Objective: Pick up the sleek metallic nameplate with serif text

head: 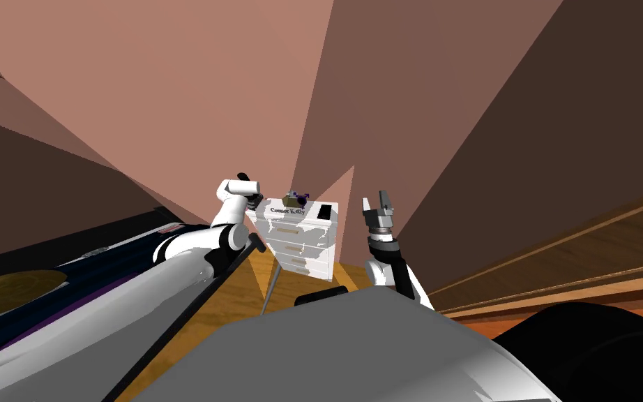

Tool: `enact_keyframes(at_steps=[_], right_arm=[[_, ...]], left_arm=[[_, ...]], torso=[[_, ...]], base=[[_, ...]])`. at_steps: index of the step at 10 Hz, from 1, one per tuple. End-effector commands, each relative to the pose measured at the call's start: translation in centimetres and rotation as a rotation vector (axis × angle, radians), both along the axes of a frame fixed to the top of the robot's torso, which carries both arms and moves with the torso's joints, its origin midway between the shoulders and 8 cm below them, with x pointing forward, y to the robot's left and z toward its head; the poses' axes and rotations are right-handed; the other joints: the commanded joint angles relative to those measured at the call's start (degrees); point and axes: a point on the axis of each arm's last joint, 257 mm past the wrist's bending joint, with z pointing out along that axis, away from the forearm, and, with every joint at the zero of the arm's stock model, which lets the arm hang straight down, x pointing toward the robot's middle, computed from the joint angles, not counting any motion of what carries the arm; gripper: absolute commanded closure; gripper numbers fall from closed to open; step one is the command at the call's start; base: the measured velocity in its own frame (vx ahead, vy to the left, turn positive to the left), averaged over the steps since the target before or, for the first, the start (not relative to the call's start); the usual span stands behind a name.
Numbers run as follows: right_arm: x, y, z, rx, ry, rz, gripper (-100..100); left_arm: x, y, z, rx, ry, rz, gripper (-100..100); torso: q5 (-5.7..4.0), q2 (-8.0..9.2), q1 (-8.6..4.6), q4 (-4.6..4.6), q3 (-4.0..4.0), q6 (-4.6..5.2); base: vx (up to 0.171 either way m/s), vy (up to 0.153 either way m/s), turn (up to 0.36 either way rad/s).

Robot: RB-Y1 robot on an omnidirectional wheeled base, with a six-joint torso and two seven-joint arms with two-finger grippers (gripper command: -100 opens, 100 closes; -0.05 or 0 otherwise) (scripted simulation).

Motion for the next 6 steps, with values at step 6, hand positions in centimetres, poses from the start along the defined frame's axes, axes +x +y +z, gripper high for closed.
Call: enact_keyframes(at_steps=[6], right_arm=[[0.0,0.0,0.0,0.0,0.0,0.0,0]], left_arm=[[-2.4,-1.7,-1.8,-0.026,0.185,-0.011,-100]], torso=[[-0.04,0.0,-0.12,0.0,0.0,0.01]], base=[[0.022,-0.085,0.032]])
